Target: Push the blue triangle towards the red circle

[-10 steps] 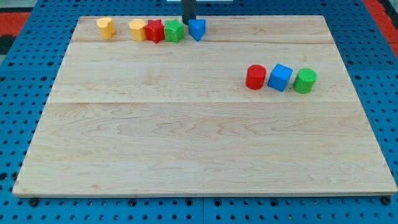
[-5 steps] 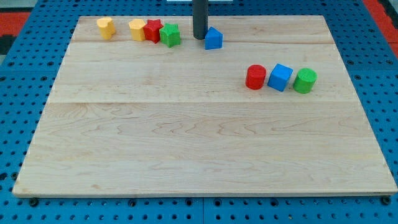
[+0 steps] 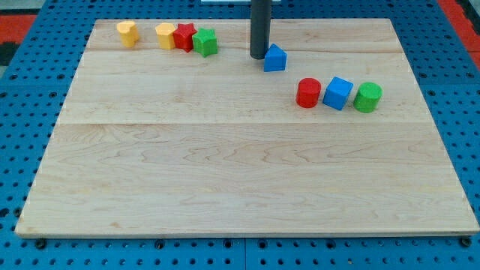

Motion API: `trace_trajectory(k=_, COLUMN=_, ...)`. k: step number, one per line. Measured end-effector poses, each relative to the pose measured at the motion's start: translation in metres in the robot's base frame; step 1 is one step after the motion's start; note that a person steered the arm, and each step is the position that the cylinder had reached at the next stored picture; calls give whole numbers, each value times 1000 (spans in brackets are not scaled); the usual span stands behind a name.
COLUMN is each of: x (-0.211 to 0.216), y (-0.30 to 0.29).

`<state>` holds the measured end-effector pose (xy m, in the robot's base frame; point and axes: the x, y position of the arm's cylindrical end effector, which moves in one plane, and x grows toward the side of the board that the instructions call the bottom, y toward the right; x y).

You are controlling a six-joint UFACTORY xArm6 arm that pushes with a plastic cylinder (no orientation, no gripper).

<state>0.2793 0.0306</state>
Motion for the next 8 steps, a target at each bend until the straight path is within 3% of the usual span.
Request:
trace_trajectory(k=1, x=-50, y=5)
trace_trajectory(k=2, x=-26, y=31)
trace_trajectory(k=5, x=46, y=32)
trace_trajectory(k=7, x=31, y=26)
trace_trajectory(k=8, x=44, y=3)
